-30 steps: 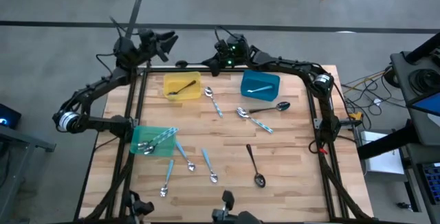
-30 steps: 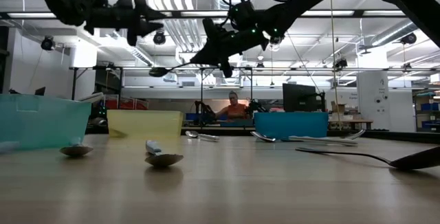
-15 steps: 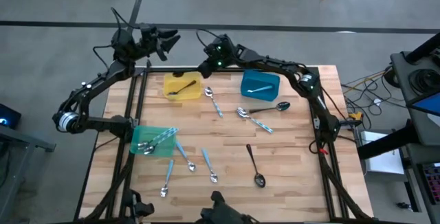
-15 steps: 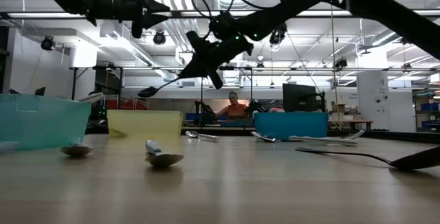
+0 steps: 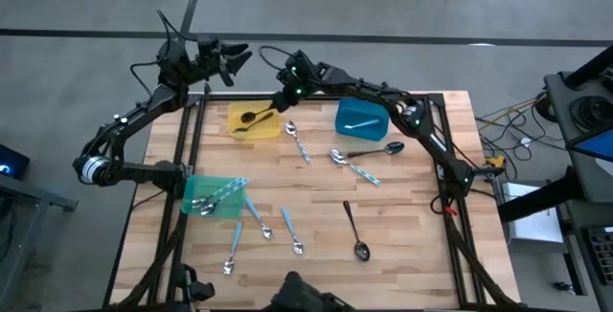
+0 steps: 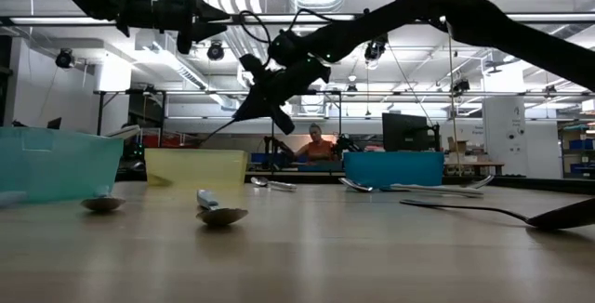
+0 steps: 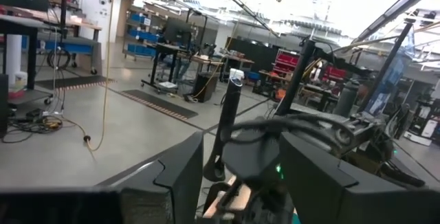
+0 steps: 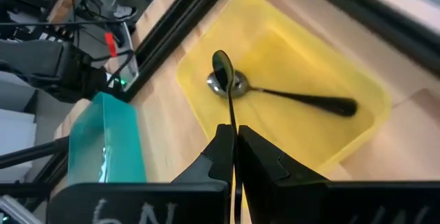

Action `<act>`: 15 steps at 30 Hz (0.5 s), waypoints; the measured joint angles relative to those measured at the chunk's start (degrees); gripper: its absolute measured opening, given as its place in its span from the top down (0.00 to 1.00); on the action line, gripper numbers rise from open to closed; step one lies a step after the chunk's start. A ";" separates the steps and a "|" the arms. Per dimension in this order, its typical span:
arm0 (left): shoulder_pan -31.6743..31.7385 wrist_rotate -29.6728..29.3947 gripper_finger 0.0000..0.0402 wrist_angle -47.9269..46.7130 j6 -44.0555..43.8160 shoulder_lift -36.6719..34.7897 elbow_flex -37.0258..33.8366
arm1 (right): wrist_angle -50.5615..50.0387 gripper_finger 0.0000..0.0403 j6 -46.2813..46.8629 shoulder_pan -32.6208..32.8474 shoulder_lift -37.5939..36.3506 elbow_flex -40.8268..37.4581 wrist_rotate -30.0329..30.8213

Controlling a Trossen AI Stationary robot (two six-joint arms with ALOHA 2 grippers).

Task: Sort silverware by color (type)
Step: Put the black spoon into the yellow bin

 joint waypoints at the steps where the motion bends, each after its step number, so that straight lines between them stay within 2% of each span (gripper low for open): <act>1: 0.00 0.00 0.58 -0.03 0.19 0.00 0.00 | 0.03 0.98 0.21 0.12 0.12 0.02 0.00; 15: 0.00 -0.02 0.59 -0.81 1.21 0.00 -0.11 | 1.73 0.98 0.47 1.27 1.73 0.13 0.93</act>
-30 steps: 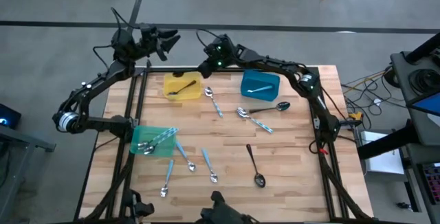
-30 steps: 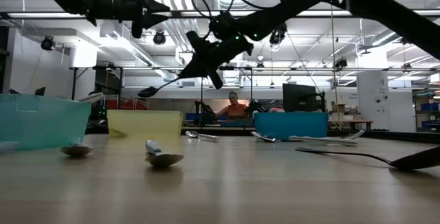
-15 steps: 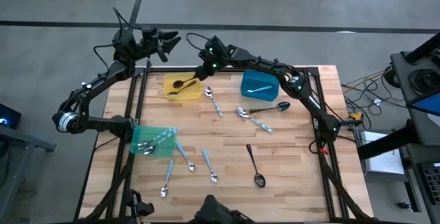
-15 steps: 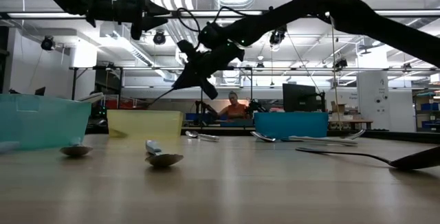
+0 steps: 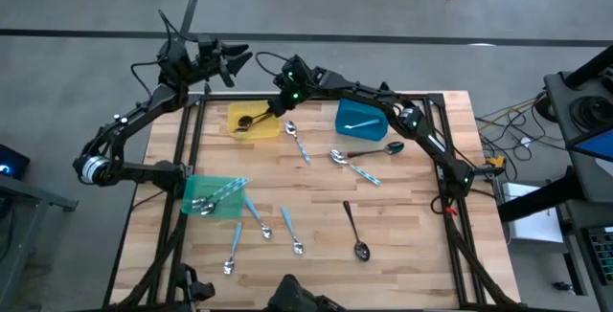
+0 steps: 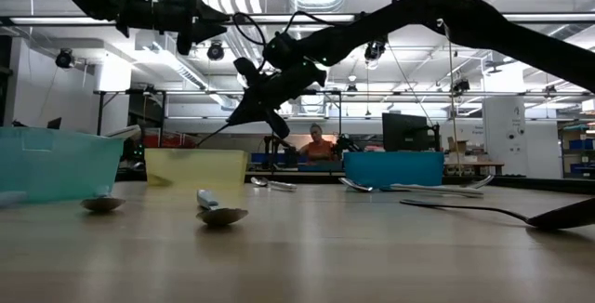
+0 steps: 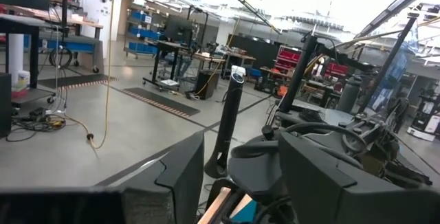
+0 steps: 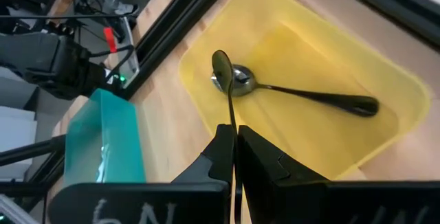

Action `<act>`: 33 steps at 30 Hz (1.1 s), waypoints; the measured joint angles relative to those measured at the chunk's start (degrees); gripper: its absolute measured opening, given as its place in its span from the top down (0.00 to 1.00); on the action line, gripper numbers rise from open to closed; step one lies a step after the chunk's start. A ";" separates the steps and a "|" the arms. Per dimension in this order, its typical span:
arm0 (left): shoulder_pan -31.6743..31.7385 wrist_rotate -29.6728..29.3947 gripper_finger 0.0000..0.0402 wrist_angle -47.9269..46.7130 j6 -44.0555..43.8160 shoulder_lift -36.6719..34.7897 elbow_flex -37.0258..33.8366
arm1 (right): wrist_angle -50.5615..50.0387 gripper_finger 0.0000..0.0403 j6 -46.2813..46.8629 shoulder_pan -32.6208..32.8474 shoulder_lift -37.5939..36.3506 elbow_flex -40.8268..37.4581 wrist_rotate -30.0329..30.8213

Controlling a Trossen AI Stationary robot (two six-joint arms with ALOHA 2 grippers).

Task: Sort silverware by color (type)
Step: Put the black spoon into the yellow bin

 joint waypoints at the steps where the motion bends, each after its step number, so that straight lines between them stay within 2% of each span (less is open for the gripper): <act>1: 0.00 0.00 0.59 0.00 0.00 0.00 0.00 | -0.03 0.98 0.00 -0.02 0.00 0.00 0.06; 13: 0.00 -0.04 0.59 0.07 0.00 0.00 -0.14 | -0.07 0.98 -0.01 0.00 0.00 -0.31 2.58; 26: 0.00 -0.07 0.59 0.07 0.00 0.00 -0.22 | -0.09 0.98 0.00 0.57 0.00 -0.42 2.75; 33: 0.00 -0.07 0.59 0.07 0.00 0.00 -0.22 | -0.07 0.98 -0.43 1.34 0.00 -0.44 5.55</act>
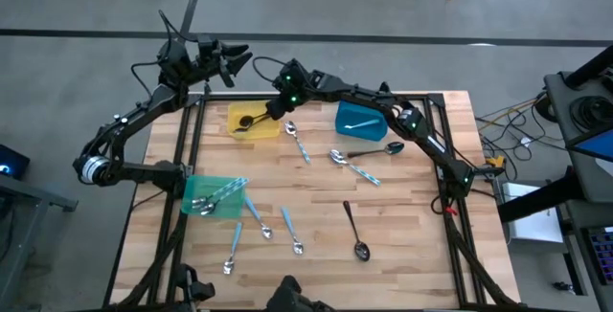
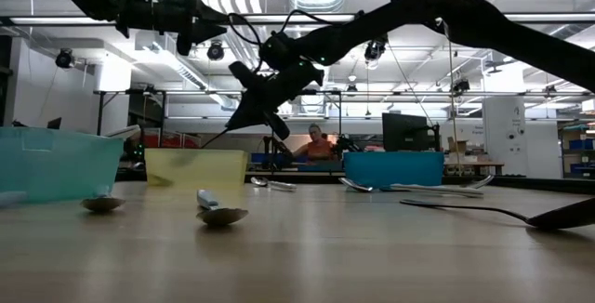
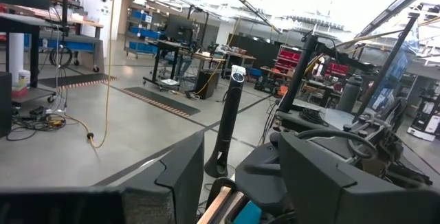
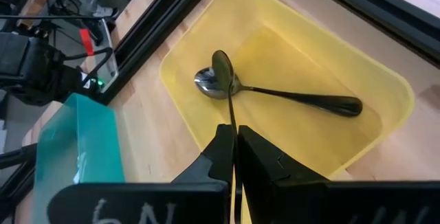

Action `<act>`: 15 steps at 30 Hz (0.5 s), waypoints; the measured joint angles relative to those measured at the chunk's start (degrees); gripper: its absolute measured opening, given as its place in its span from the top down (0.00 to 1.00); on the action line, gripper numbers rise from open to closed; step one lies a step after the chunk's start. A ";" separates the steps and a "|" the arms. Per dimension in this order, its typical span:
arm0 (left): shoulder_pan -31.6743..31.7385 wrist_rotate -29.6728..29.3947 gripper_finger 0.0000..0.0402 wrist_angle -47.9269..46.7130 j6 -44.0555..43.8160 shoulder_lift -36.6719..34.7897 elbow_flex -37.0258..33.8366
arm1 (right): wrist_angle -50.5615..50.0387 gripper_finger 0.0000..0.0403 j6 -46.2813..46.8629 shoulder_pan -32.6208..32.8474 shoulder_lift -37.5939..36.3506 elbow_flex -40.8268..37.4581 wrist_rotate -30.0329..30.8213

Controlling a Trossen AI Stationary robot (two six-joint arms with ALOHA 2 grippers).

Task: Sort silverware by color (type)
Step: Put the black spoon into the yellow bin

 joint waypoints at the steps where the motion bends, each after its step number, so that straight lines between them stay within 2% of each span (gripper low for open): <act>1: 0.00 -0.02 0.59 0.00 0.00 0.00 0.00 | 0.01 0.98 -0.02 0.01 0.00 0.00 0.07; 15: 0.00 0.00 0.59 0.00 0.00 0.00 0.00 | 0.41 0.98 -0.01 0.98 0.39 -0.31 0.13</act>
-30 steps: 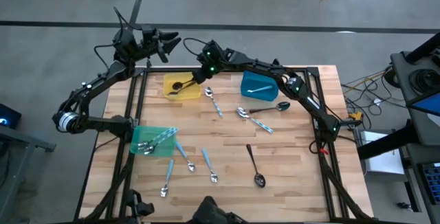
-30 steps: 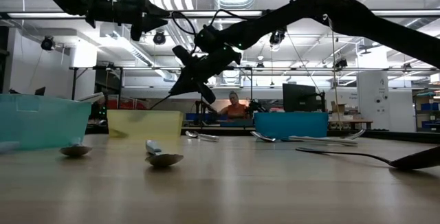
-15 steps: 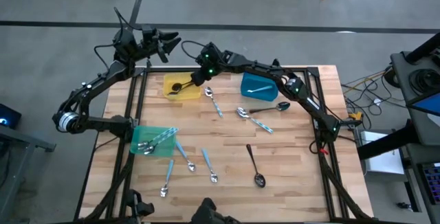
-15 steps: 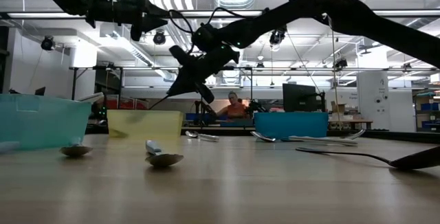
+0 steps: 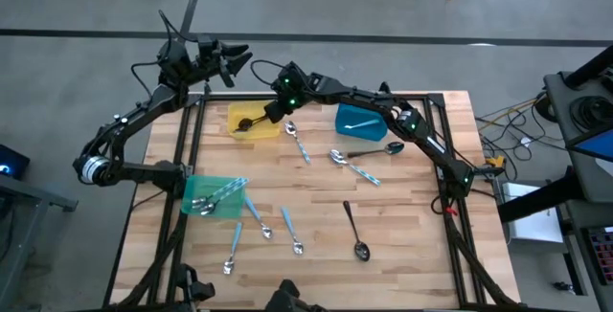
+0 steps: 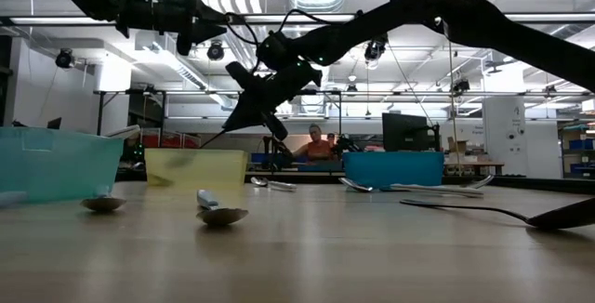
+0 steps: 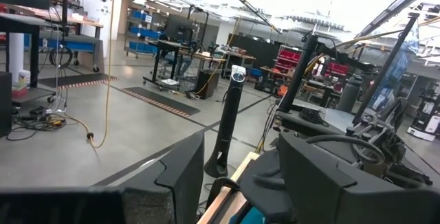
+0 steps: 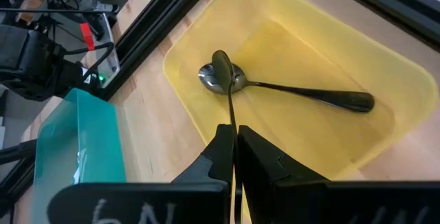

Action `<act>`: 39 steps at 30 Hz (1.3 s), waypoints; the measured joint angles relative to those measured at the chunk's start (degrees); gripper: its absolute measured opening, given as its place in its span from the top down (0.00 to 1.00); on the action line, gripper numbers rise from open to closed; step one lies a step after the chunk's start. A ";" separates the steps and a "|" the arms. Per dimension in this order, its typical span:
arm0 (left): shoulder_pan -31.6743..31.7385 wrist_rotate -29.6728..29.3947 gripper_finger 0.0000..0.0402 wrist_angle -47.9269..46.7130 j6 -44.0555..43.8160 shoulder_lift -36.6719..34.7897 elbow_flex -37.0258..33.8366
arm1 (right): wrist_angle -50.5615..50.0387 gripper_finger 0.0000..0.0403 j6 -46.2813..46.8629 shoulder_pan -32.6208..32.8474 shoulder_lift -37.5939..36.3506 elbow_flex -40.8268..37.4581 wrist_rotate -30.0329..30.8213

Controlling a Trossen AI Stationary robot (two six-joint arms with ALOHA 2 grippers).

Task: Sort silverware by color (type)
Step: Put the black spoon into the yellow bin

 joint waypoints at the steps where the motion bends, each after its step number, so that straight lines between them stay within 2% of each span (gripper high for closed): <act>1: 0.00 -0.01 0.59 -0.02 -0.01 0.00 0.00 | 0.07 0.98 0.11 0.07 0.22 0.00 -0.01; 39: 0.00 0.00 0.59 -0.59 -0.01 0.00 0.00 | 0.86 0.98 2.95 0.13 1.41 -0.07 0.03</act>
